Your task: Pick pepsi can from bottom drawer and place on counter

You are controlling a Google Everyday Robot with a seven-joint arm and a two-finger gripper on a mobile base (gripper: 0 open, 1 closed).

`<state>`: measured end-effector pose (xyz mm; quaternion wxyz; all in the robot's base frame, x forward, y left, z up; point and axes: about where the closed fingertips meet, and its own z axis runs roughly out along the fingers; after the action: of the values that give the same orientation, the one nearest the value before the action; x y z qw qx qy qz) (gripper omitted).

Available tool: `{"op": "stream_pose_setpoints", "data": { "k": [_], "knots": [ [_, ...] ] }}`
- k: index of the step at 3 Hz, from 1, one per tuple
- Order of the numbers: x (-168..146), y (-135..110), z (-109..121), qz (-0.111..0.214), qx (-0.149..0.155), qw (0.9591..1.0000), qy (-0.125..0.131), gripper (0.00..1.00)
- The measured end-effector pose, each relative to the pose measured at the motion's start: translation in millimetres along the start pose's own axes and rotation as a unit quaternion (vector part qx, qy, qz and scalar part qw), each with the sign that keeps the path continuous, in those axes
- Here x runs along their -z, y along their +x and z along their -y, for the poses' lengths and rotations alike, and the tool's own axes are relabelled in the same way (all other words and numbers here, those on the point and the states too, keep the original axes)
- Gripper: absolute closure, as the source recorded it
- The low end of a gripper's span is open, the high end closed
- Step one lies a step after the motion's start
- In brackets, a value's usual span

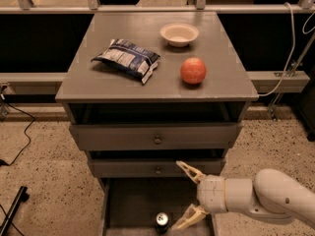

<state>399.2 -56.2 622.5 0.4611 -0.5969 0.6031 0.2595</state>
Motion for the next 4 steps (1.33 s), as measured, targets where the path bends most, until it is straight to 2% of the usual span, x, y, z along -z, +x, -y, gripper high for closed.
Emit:
{"op": "stream_pose_setpoints", "data": {
  "k": [1,2,3,4],
  "knots": [
    [-5,10,9,-0.028,-0.011,0.9995,-0.013,0.00],
    [-25,82,19,-0.061,-0.058,0.9963,0.016,0.00],
    [-46,147,12,-0.059,-0.077,0.9941,0.048,0.00],
    [-71,211,-11,-0.056,-0.079,0.9943,0.044,0.00]
  ]
}}
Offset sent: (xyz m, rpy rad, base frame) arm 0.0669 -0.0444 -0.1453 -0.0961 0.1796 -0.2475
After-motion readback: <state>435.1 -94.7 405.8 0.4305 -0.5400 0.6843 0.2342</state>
